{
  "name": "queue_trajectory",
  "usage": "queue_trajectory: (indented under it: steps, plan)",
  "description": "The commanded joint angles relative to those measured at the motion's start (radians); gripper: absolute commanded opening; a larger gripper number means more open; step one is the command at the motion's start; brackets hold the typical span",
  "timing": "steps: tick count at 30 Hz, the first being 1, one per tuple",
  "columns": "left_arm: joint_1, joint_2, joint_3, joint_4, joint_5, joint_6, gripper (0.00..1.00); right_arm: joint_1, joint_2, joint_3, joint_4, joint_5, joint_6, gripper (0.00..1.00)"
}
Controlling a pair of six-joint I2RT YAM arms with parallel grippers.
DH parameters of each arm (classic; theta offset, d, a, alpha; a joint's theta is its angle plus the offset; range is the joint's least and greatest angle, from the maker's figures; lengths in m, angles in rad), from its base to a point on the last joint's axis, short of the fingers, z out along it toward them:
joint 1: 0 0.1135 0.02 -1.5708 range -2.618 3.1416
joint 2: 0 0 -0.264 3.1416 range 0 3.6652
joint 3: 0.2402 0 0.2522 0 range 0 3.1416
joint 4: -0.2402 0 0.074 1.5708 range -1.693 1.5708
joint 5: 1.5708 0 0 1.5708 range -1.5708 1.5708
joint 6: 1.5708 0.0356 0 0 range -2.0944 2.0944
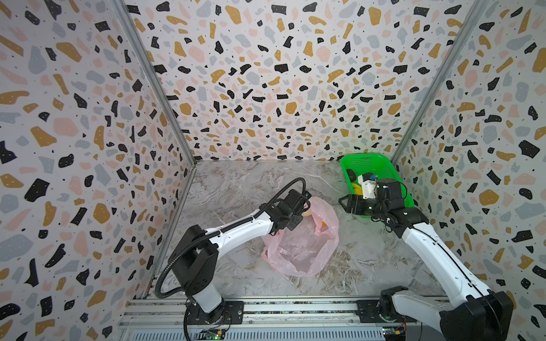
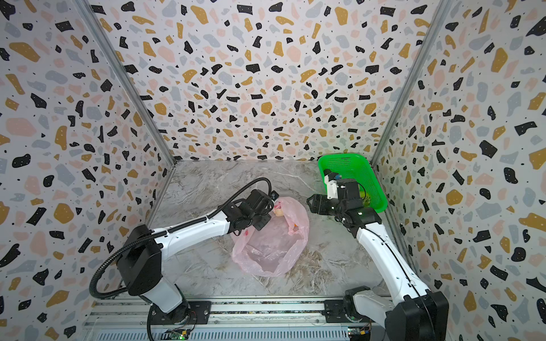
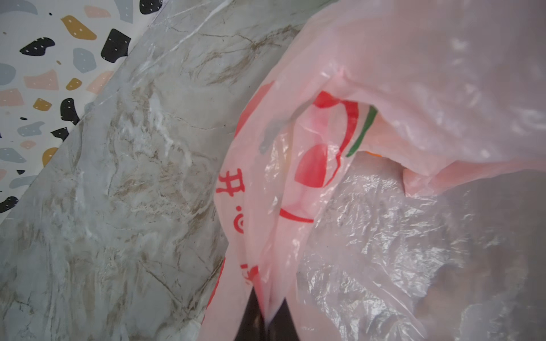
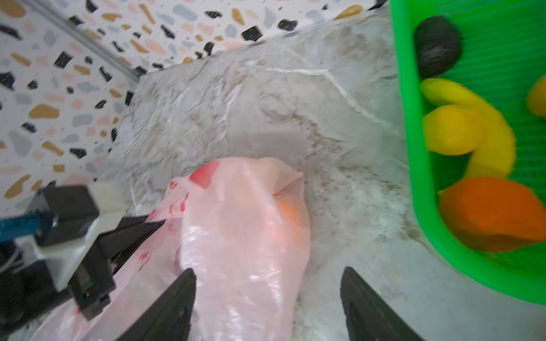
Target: Untie the knot of the plastic bag and take out the fruit
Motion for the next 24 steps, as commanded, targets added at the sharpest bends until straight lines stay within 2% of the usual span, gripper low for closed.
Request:
queue_trajectory:
  steps: [1,7,10,18,24]
  plan:
    - [-0.002,-0.050,0.045,-0.019,0.075,-0.080,0.00,0.114,-0.063,0.041,-0.076,-0.069,0.012,0.78]
    - [-0.004,-0.077,0.044,-0.046,0.114,-0.194,0.00,0.326,-0.104,-0.016,-0.074,-0.045,0.110,0.78]
    - [-0.009,-0.131,-0.012,0.013,0.165,-0.247,0.00,0.411,-0.093,-0.057,-0.044,0.004,0.135,0.78]
    - [-0.081,-0.287,-0.170,0.187,0.169,-0.383,0.00,0.467,-0.036,-0.216,0.132,0.020,0.210,0.76]
    - [-0.105,-0.315,-0.229,0.258,0.174,-0.426,0.00,0.504,0.043,-0.289,0.264,0.070,0.232,0.73]
